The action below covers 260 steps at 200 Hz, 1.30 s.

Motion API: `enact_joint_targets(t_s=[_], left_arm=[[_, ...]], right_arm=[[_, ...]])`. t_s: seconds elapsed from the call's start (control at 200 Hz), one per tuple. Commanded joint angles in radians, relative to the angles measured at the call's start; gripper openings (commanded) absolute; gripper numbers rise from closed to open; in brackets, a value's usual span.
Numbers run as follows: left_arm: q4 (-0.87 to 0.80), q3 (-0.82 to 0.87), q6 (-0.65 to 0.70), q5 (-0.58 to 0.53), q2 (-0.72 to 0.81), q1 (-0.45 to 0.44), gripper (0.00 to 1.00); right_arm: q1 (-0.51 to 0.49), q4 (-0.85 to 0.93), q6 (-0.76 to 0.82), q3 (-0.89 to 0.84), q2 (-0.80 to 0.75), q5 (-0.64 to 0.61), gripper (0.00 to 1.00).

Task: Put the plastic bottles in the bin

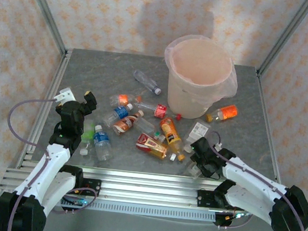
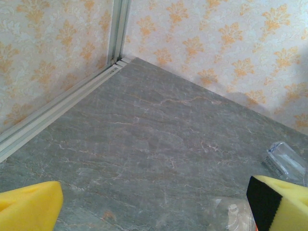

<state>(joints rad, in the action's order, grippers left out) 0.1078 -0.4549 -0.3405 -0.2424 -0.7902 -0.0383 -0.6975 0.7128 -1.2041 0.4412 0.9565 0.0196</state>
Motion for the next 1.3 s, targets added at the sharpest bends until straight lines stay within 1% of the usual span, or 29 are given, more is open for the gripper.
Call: enact_joint_targets(t_s=[0.0, 0.09, 0.185, 0.325, 0.42, 0.51, 0.626, 0.761, 0.956, 1.051, 1.186, 1.241, 1.296], left_arm=[[-0.029, -0.037, -0.006, 0.009, 0.011, 0.006, 1.0], [-0.034, -0.041, -0.007, 0.002, 0.014, 0.006, 1.0], [-0.037, -0.041, -0.011, -0.006, 0.021, 0.006, 1.0], [-0.041, -0.047, -0.019, 0.007, 0.029, 0.006, 1.0], [-0.042, -0.06, -0.026, 0.029, 0.029, 0.006, 1.0], [-0.053, -0.078, -0.03, 0.041, 0.029, 0.006, 1.0], [-0.077, -0.099, -0.04, 0.047, 0.028, 0.006, 1.0], [-0.089, -0.109, -0.041, 0.069, 0.02, 0.006, 1.0], [-0.133, -0.141, -0.048, 0.09, -0.013, 0.007, 1.0], [-0.137, -0.154, -0.05, 0.113, -0.028, 0.007, 1.0], [-0.129, -0.164, -0.057, 0.154, -0.036, 0.006, 1.0], [-0.135, -0.172, -0.058, 0.17, -0.039, 0.006, 1.0], [-0.144, -0.181, -0.066, 0.184, -0.045, 0.006, 1.0]], right_arm=[[0.02, 0.022, 0.032, 0.007, 0.028, -0.049, 0.56], [0.035, 0.079, 0.043, 0.037, 0.024, -0.078, 0.51], [0.048, 0.161, 0.056, 0.079, -0.001, -0.124, 0.49], [0.059, 0.317, 0.083, 0.186, -0.06, -0.235, 0.43], [0.061, 0.433, 0.123, 0.304, -0.083, -0.336, 0.4], [0.062, 0.531, 0.169, 0.435, -0.077, -0.426, 0.35], [0.062, 0.593, 0.258, 0.623, -0.04, -0.515, 0.32], [0.062, 0.577, 0.411, 0.842, 0.048, -0.564, 0.29], [0.062, 0.47, 0.669, 1.168, 0.221, -0.561, 0.29], [0.062, 0.412, 0.785, 1.327, 0.345, -0.542, 0.29], [0.067, 0.367, 0.921, 1.539, 0.519, -0.574, 0.29], [0.081, 0.349, 0.958, 1.621, 0.588, -0.555, 0.29], [0.111, 0.335, 0.986, 1.701, 0.655, -0.507, 0.29]])
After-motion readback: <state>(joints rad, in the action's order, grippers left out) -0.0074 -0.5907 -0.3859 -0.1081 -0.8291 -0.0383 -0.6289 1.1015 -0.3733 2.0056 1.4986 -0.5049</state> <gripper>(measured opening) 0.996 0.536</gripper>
